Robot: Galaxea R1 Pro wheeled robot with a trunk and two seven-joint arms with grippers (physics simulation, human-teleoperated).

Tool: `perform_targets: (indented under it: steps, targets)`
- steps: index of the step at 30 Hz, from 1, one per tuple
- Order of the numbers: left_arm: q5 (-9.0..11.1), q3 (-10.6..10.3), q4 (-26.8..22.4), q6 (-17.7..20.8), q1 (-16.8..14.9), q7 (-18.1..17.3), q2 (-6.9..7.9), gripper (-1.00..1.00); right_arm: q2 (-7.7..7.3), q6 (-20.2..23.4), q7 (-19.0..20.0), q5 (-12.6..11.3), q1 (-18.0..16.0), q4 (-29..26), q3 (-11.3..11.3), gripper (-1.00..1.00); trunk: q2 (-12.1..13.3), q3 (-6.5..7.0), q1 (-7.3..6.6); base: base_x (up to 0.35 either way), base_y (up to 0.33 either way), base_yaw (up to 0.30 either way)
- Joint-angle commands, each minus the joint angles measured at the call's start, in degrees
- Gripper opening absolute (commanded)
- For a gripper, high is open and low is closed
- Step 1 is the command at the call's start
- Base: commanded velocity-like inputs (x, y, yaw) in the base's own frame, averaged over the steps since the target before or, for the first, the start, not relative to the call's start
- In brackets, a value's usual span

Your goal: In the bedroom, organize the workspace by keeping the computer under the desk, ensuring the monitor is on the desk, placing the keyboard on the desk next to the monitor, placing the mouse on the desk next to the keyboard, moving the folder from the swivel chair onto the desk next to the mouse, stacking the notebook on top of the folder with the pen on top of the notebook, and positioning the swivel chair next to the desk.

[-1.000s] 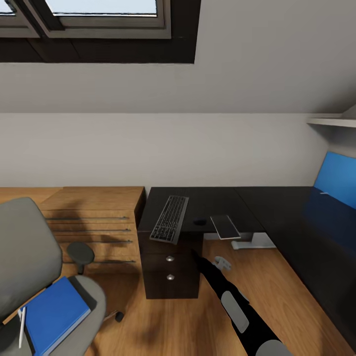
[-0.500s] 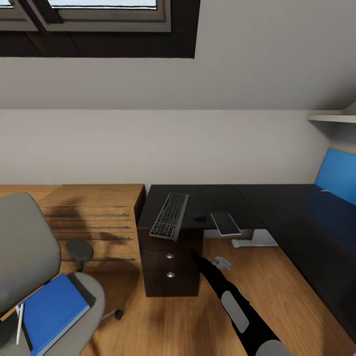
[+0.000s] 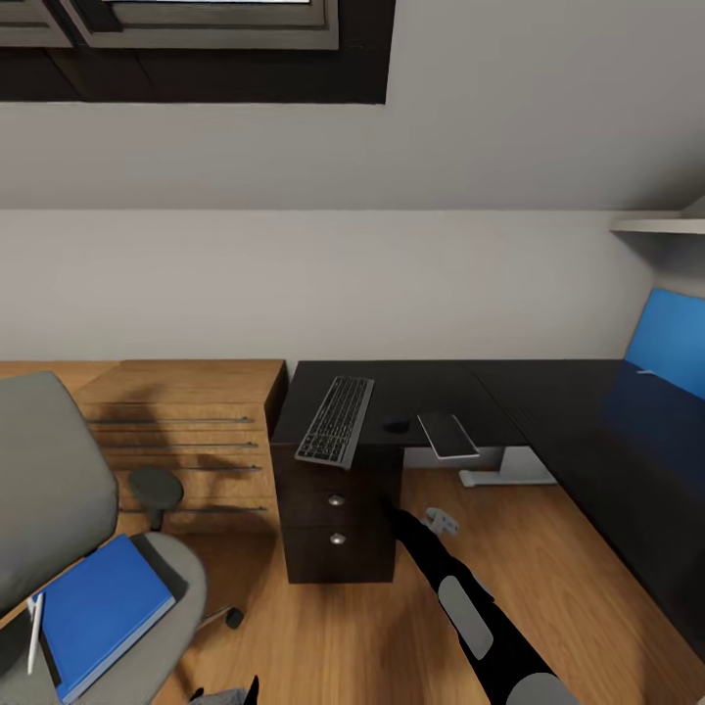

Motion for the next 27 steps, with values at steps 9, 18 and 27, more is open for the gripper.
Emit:
perform_targets:
  steps: [9, 18, 27]
  targets:
    - [0.62, 0.27, -2.92, 0.88, 0.03, -0.72, -0.08, 1.0, -0.02, -0.12, -1.41, -0.6, -0.05, 0.07, 0.18, 1.0, -3.65, -1.67, 1.98, 0.0, 0.0, 0.0]
    - [0.83, 0.56, 2.2, 0.81, 0.04, -0.68, 0.34, 1.0, -0.66, 0.09, -4.53, -0.4, -0.05, -0.15, 0.32, 1.0, -7.26, -3.28, 3.96, 0.0, 0.0, 0.0]
    - [1.12, 0.69, 2.63, 0.49, 0.03, -0.67, 0.15, 1.0, -1.42, 0.17, -4.25, -0.67, -0.02, -0.57, 0.28, 1.0, -10.87, -4.9, 5.94, 0.0, 0.0, 0.0]
